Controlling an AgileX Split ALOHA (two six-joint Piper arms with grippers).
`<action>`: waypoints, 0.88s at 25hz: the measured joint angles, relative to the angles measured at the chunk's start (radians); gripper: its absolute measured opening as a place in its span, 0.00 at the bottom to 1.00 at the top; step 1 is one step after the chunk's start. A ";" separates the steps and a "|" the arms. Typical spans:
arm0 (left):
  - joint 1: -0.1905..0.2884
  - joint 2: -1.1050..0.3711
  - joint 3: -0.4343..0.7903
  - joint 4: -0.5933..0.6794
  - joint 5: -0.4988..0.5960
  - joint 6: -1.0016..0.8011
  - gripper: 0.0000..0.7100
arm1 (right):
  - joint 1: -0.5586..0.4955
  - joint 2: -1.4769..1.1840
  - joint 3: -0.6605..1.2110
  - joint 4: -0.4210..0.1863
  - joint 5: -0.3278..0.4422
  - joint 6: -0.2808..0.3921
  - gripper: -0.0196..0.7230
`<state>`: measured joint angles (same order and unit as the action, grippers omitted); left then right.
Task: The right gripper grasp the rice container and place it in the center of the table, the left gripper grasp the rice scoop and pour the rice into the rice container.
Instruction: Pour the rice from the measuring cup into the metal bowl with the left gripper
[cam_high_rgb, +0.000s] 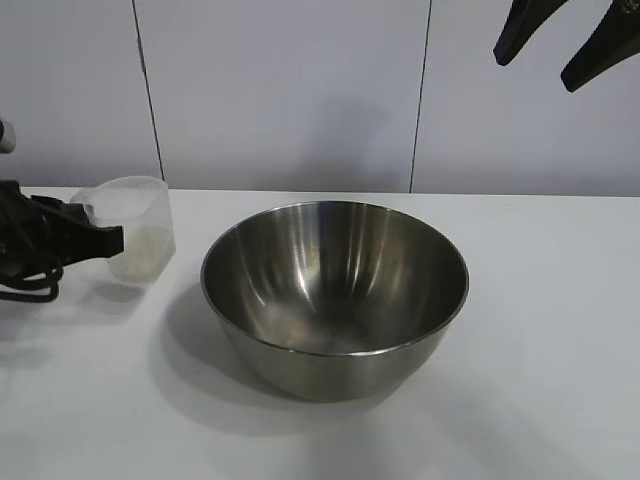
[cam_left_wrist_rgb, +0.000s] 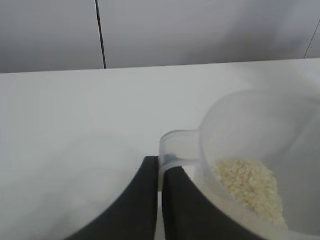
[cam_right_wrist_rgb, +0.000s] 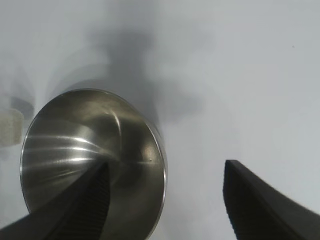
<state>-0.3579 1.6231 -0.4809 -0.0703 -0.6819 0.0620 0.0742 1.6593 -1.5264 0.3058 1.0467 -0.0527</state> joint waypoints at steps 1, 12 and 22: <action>0.000 -0.035 -0.020 0.022 0.068 0.000 0.01 | 0.000 0.000 0.000 0.000 0.000 0.000 0.64; -0.224 -0.159 -0.207 0.231 0.389 0.007 0.01 | 0.000 0.000 0.000 0.000 -0.004 0.000 0.64; -0.253 -0.135 -0.228 0.341 0.260 0.238 0.01 | 0.000 0.000 0.000 0.008 -0.015 0.000 0.64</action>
<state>-0.6105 1.4883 -0.7087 0.2712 -0.4223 0.2999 0.0742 1.6593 -1.5264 0.3133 1.0314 -0.0527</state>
